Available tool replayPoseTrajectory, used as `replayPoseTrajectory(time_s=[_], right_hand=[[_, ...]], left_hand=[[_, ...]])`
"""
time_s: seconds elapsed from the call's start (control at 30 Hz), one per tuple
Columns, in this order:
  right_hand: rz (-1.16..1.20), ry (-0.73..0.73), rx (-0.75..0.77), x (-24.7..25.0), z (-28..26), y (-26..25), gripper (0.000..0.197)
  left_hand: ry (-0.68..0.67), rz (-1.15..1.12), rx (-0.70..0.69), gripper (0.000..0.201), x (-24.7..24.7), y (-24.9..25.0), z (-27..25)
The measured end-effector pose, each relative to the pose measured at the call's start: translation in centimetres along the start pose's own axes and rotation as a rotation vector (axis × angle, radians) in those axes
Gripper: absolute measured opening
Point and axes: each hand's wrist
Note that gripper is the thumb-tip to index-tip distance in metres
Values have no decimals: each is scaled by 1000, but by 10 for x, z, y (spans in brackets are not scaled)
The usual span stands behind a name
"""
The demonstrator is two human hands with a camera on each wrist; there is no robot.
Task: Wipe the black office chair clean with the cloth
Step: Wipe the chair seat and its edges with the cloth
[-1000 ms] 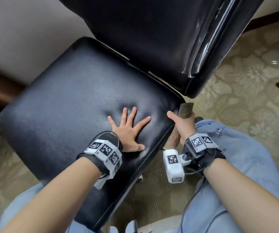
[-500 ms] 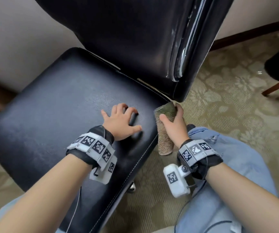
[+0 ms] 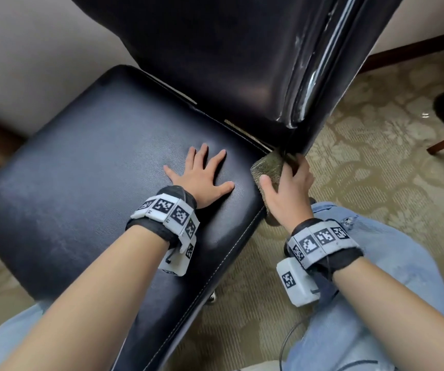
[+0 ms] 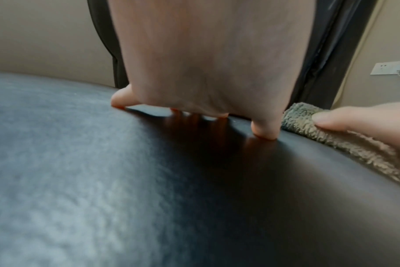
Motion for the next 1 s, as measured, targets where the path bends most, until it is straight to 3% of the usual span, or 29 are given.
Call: replayPoseTrajectory(time_s=[0.1, 0.2, 0.33, 0.43, 0.5, 0.63, 0.83, 1.0], right_hand=[[-93, 3, 10, 0, -1, -3, 54], [17, 29, -32, -1, 4, -3, 39], [205, 211, -10, 3, 6, 4, 50], [119, 290, 114, 5, 4, 5, 37], [-6, 196, 154, 3, 1, 2, 45], [-184, -147, 100, 1, -4, -3, 73], [-364, -210, 145, 5, 28, -21, 51], [-354, -257, 193, 7, 42, -27, 48]], left_hand=[[12, 10, -15, 71, 0, -1, -1], [22, 15, -32, 71, 1, -3, 0], [20, 41, -49, 71, 4, -7, 0], [26, 68, -52, 70, 4, -7, 1], [31, 83, -56, 70, 4, -8, 1], [32, 113, -67, 71, 5, -10, 2], [29, 175, -79, 71, 5, -11, 2], [20, 229, -136, 72, 9, -19, 3]])
Point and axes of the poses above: each hand's wrist, its own z-axis towards the middle knuckle, its own x-axis out of the back of the hand, y = z × x, and after that the axes turned 15 degrees about x, right-handed
